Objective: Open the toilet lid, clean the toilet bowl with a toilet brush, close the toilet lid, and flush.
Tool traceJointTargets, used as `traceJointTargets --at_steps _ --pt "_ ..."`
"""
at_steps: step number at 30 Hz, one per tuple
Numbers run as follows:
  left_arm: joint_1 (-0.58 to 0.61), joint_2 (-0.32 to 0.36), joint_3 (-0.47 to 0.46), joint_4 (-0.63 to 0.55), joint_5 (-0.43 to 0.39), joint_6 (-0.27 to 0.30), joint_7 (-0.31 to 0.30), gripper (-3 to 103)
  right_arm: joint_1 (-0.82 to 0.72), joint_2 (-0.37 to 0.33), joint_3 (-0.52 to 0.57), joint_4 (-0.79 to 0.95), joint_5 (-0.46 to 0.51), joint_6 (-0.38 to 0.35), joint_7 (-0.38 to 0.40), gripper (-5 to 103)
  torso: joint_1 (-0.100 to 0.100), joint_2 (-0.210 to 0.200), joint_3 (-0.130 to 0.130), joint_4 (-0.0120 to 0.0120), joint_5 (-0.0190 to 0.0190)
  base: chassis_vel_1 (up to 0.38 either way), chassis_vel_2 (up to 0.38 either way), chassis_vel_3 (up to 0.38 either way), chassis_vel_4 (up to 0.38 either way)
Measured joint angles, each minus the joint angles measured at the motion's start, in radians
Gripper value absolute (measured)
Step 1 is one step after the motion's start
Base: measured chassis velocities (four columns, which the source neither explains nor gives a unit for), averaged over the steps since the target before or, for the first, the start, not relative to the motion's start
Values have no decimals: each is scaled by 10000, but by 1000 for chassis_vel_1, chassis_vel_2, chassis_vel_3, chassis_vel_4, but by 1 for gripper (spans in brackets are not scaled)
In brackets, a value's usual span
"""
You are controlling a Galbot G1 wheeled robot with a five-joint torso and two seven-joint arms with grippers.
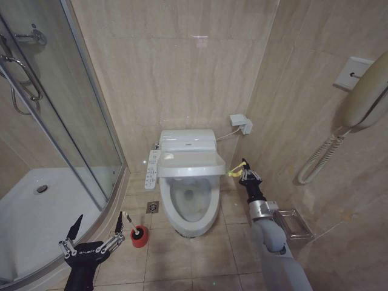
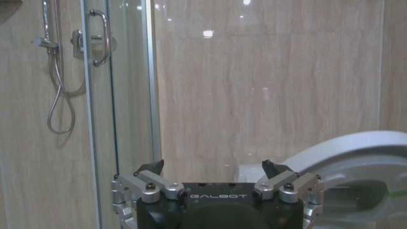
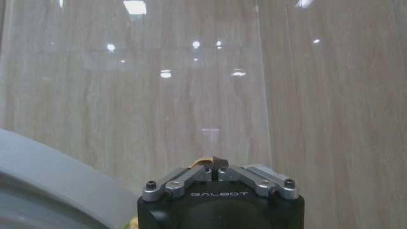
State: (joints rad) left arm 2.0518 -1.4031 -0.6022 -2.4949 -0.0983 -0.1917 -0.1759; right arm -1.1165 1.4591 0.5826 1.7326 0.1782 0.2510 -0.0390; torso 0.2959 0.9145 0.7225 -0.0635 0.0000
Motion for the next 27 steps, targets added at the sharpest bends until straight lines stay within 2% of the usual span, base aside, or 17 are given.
traceJointTargets --at_steps 17,27 --pt "0 0 1 1 0 0 0 100 243 -98 -36 63 286 -44 129 1 -1 0 -1 -1 -1 0 0 0 0" --pt "0 0 0 1 0 0 0 100 182 -186 -22 63 353 253 134 1 5 -3 1 -1 -1 -101 108 105 -106"
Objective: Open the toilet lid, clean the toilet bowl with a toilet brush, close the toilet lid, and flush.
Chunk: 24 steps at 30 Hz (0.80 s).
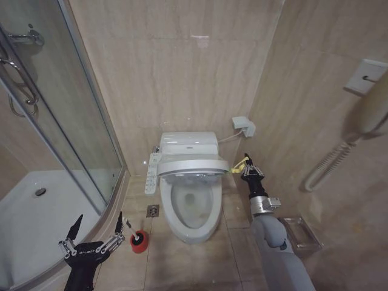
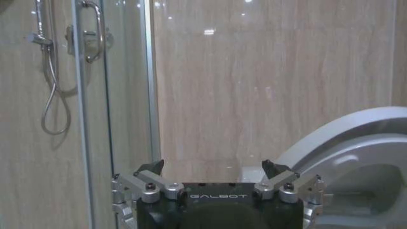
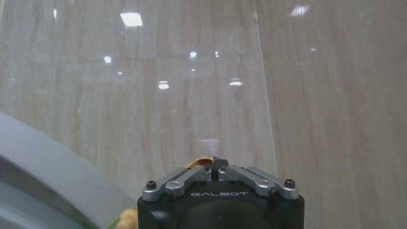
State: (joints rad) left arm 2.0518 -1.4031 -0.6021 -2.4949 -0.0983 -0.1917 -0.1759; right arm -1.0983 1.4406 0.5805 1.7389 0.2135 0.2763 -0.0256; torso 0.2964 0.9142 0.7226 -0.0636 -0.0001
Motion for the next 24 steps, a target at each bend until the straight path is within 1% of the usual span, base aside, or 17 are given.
traceJointTargets --at_steps 4,17,24 --pt "0 1 0 0 0 0 0 100 11 -29 55 -2 -40 88 43 1 3 -1 1 -1 1 -74 99 83 -61" --pt "0 0 0 0 0 0 0 100 -6 -65 85 42 9 55 56 1 -10 4 -3 1 1 9 -12 -11 8" --pt "0 0 0 0 0 0 0 100 -14 -68 69 37 6 102 114 1 1 3 0 0 -1 -95 92 92 -92"
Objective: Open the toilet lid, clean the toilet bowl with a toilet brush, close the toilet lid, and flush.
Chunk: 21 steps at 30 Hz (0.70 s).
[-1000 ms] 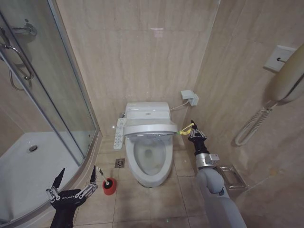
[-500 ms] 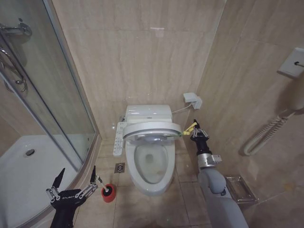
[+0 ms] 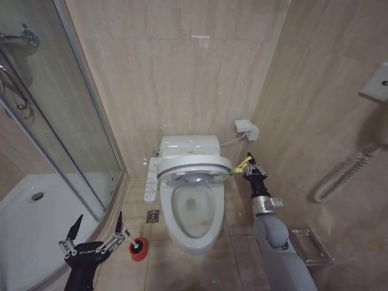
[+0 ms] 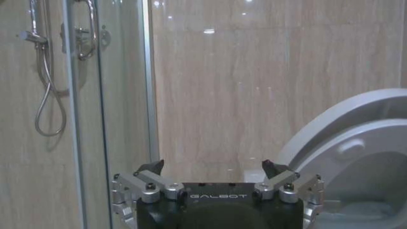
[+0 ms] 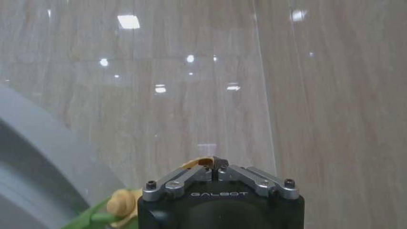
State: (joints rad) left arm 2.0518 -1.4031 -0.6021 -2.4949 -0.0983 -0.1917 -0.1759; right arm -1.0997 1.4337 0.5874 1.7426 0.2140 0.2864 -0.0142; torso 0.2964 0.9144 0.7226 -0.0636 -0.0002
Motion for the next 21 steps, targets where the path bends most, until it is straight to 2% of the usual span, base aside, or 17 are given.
traceJointTargets --at_steps 10,14,21 --pt "0 0 0 0 0 0 0 100 80 -57 22 -16 -428 -32 344 1 -7 -1 -2 1 2 -7 7 5 -9" --pt "0 0 0 0 0 0 0 100 249 -189 -133 -77 -979 -386 719 1 -8 0 -2 1 2 0 0 0 0" --pt "0 0 0 0 0 0 0 100 854 -475 -410 -540 -1061 -666 1010 1 -6 -1 -2 2 2 0 0 0 0"
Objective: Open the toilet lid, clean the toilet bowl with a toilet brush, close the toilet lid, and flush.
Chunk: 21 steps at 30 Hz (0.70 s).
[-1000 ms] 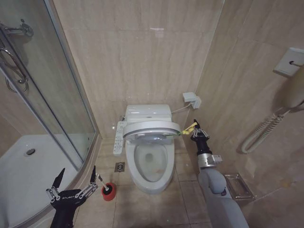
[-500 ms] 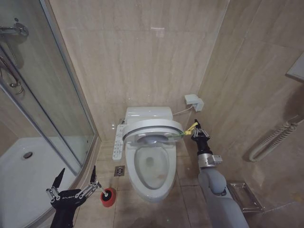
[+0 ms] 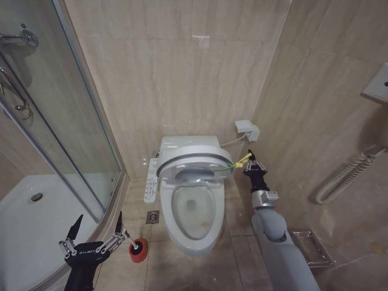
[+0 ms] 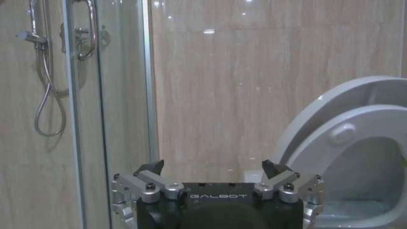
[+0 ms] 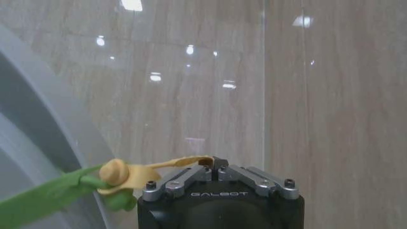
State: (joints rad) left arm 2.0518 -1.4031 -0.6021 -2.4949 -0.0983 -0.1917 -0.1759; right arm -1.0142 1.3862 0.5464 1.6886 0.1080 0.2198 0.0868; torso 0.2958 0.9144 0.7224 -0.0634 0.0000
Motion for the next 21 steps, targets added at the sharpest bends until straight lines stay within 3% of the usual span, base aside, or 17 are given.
traceJointTargets --at_steps 21 --pt "0 0 0 0 0 0 0 100 3086 -558 -565 -2993 602 65 28 1 1 0 1 0 0 0 0 0 0"
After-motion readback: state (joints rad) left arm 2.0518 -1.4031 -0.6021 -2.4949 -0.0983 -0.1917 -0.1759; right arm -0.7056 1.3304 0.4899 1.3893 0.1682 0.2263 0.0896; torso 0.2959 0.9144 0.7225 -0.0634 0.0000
